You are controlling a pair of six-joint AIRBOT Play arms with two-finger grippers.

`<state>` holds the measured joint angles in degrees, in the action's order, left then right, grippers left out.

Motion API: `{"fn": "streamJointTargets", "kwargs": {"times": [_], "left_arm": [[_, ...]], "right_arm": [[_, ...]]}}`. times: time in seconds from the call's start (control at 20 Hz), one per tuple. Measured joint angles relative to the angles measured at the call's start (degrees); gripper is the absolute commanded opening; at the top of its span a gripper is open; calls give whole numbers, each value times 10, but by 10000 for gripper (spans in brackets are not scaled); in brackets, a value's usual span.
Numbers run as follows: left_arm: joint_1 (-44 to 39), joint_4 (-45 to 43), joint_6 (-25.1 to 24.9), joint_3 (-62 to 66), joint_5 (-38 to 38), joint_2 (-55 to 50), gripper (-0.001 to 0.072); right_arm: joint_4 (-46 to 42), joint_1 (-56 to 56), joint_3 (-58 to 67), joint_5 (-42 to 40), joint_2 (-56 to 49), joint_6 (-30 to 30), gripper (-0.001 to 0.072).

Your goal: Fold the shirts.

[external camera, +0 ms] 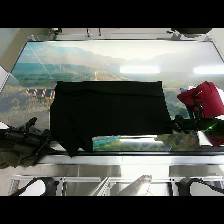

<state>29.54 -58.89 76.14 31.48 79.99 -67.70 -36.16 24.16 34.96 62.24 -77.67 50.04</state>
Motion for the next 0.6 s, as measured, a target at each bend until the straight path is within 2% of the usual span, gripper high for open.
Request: {"fn": "streamJointTargets", "kwargs": {"times": [0.25,0.35,0.4,0.6], "left_arm": [[0,3,-2,-28,-57,-1,611],[0,40,-25,-41,-72,-1,606],[0,57,-38,-47,-82,-1,563],[0,109,-76,-73,-116,-1,563]], "right_arm": [[0,0,0,2,0,-4,18],[0,0,0,2,0,-5,18],[0,0,0,2,0,-7,18],[0,0,0,1,0,-7,18]]}}
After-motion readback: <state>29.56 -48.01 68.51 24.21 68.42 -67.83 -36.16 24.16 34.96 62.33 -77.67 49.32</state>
